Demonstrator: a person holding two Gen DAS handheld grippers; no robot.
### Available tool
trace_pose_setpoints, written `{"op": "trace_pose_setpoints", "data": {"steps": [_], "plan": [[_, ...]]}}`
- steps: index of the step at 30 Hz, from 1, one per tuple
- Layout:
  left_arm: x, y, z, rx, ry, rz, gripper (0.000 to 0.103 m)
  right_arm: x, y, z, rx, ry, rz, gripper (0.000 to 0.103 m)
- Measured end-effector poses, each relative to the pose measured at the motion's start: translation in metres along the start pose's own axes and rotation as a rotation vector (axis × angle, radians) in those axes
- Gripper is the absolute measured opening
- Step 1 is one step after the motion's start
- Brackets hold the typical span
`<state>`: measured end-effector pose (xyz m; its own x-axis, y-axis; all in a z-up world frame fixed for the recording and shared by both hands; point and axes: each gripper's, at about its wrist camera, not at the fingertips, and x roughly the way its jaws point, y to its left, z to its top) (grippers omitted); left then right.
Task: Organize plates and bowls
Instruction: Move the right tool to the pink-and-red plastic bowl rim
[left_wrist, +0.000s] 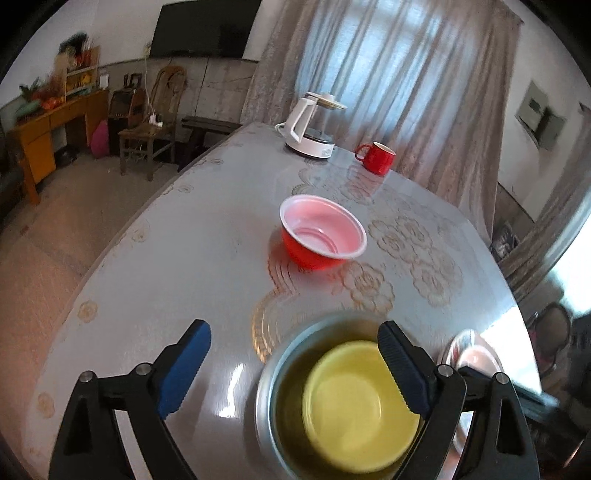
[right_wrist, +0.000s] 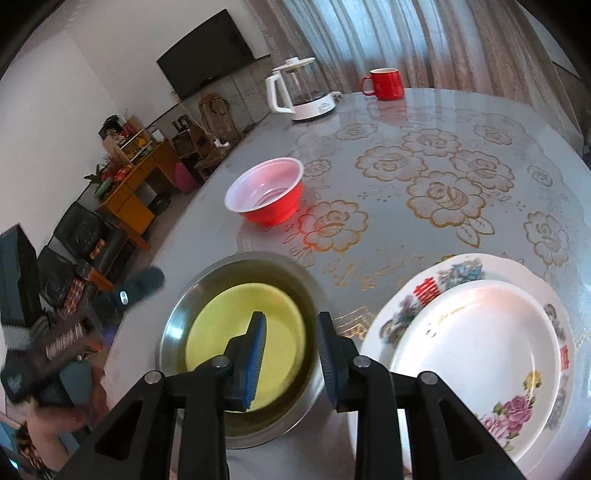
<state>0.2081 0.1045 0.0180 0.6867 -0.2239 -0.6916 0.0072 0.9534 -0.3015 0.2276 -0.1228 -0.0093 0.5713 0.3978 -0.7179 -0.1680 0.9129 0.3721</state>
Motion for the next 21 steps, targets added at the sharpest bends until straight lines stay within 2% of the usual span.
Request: {"op": "trace_pose_setpoints", "data": {"steps": [5,10,16,21], "plan": [[0.031,0.002,0.032,-0.015,0.022,0.029,0.091,0.002,-0.011,0.003,0.045,0.004,0.009,0.027],[0.065,-0.004,0.055,0.02,0.04,0.067,0.09,0.009,-0.016,0.011,0.049,0.01,0.004,0.027],[0.1,-0.002,0.071,0.025,0.08,0.071,0.089,0.025,-0.015,0.057,0.03,0.013,0.001,0.027],[0.121,0.001,0.079,0.023,0.116,0.047,0.078,0.053,-0.011,0.1,0.036,0.021,0.056,0.032]]}}
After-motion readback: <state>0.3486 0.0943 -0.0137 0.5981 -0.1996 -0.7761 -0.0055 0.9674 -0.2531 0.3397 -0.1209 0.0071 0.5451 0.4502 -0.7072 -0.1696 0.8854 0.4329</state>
